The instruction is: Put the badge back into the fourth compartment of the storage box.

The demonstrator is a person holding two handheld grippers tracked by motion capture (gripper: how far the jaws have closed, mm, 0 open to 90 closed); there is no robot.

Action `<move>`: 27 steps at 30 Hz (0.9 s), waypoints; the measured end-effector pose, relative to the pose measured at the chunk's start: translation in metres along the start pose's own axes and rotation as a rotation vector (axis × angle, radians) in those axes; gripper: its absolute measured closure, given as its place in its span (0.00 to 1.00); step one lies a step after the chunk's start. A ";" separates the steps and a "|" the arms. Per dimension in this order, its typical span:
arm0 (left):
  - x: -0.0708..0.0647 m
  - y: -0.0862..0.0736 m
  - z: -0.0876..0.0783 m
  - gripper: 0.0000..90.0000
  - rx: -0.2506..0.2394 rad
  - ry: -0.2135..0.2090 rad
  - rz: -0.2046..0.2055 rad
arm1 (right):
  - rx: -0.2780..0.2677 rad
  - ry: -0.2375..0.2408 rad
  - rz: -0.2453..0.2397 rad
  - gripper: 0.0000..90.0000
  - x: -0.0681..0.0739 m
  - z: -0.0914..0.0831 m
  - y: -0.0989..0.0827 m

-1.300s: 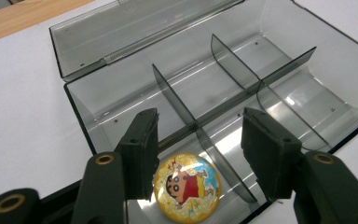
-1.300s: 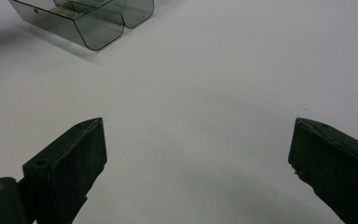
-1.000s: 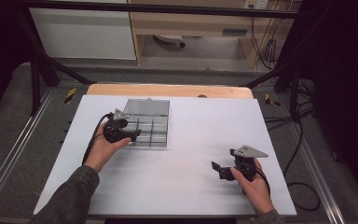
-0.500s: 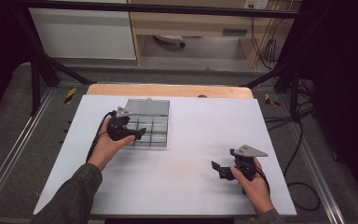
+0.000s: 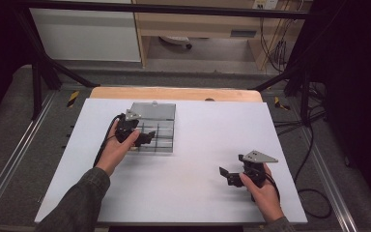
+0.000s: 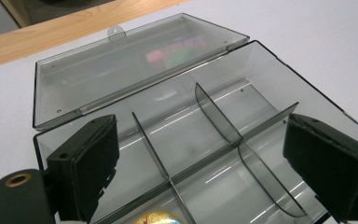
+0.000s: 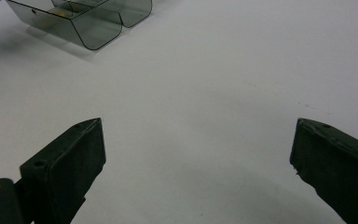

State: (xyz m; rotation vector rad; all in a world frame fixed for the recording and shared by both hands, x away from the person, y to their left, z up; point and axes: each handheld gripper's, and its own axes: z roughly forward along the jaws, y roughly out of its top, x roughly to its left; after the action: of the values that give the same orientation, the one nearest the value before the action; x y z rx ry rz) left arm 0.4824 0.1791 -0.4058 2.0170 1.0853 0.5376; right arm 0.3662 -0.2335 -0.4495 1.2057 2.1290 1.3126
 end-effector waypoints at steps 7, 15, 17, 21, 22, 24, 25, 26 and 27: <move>-0.007 0.000 -0.001 0.12 -0.027 -0.005 -0.019 | -0.001 0.000 -0.010 0.04 0.002 0.000 0.001; -0.009 0.004 -0.004 0.10 -0.115 -0.029 -0.049 | -0.003 -0.003 -0.004 0.04 0.000 -0.001 0.000; -0.011 0.005 -0.005 0.10 -0.141 -0.028 -0.042 | -0.007 0.000 -0.004 0.04 0.000 -0.001 0.000; -0.014 0.006 -0.006 0.09 -0.163 -0.035 -0.034 | -0.007 0.003 -0.009 0.04 0.001 -0.002 0.001; -0.015 0.006 -0.006 0.09 -0.167 -0.033 -0.032 | -0.007 0.003 -0.011 0.04 0.001 -0.002 0.001; -0.017 0.005 -0.007 0.09 -0.172 -0.035 -0.034 | -0.007 0.002 -0.015 0.04 0.002 -0.002 0.002; -0.017 0.005 -0.008 0.09 -0.179 -0.035 -0.034 | -0.007 0.003 -0.017 0.04 0.002 -0.002 0.002; -0.017 0.004 -0.009 0.09 -0.181 -0.035 -0.033 | -0.007 0.001 -0.020 0.04 0.003 -0.001 0.002; -0.017 0.004 -0.010 0.09 -0.183 -0.035 -0.034 | -0.007 0.001 -0.022 0.04 0.003 -0.002 0.002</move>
State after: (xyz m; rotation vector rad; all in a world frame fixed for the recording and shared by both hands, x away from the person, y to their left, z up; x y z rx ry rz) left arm 0.4690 0.1675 -0.3965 1.8394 1.0095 0.5617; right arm 0.3644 -0.2316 -0.4466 1.1754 2.1308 1.3110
